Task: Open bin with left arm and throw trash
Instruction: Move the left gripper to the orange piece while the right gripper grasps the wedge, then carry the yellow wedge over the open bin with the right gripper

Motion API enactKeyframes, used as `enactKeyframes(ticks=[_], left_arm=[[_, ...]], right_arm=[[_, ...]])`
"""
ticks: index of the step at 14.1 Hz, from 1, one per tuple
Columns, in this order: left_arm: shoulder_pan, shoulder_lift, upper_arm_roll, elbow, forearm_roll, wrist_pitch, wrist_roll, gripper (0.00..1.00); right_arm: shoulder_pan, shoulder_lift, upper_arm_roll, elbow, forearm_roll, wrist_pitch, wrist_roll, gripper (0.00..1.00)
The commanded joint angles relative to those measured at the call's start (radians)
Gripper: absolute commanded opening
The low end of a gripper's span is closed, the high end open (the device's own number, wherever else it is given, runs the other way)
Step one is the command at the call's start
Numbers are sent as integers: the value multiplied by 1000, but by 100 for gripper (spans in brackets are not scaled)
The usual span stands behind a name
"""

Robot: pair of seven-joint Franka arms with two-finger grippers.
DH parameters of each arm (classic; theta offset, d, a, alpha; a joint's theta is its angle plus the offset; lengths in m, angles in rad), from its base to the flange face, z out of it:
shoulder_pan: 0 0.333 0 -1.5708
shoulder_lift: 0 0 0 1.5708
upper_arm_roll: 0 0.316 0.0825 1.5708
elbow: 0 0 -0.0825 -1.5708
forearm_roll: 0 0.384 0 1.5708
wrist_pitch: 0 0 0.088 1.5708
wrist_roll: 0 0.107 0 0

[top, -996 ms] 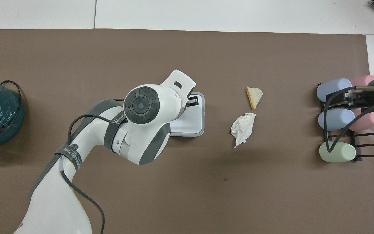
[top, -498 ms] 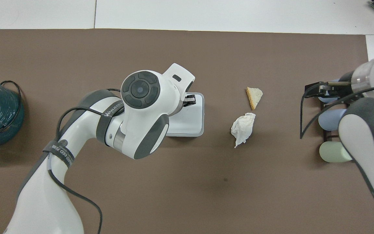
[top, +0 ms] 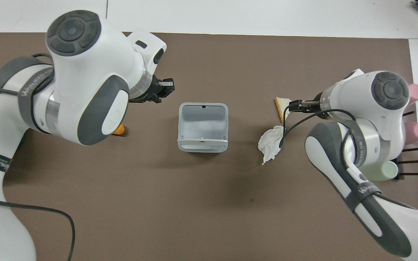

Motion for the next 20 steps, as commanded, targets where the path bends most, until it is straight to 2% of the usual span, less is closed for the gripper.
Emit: enactKeyframes(ticks=[1, 2, 3, 6, 8, 9, 10, 11, 12, 15, 17, 20], left_arm=[[79, -5, -8, -20, 1, 26, 148, 14], [103, -17, -7, -53, 1, 48, 182, 51], [119, -35, -4, -104, 6, 91, 201, 100], [157, -86, -1, -242, 72, 212, 216, 100], [192, -120, 3, -337, 73, 273, 295, 100], [214, -143, 3, -400, 73, 308, 335, 100], [231, -173, 3, -490, 73, 371, 365, 100], [233, -195, 3, -571, 73, 449, 376, 100], [231, -193, 3, -621, 73, 499, 374, 100], [226, -169, 3, -652, 73, 537, 374, 100], [222, -163, 3, -678, 73, 568, 377, 100], [211, -131, 1, -753, 73, 698, 376, 100]], right_arm=[[24, 24, 4, -52, -2, 86, 42, 100], [28, 44, 3, -54, -4, 101, 42, 100], [30, 62, 3, -60, -4, 118, 42, 100], [45, 93, 3, -88, -4, 170, 44, 85], [47, 128, 1, -88, -4, 197, 45, 61], [47, 133, 1, -88, -7, 206, 48, 44], [47, 131, 1, -88, -12, 203, 48, 19], [47, 127, 1, -85, -13, 201, 50, 0], [47, 119, 1, -77, -13, 197, 50, 0], [48, 76, 1, -76, -13, 191, 74, 0], [50, 46, 6, -59, -15, 153, 114, 0], [96, 6, 6, -10, -15, 71, 171, 0]])
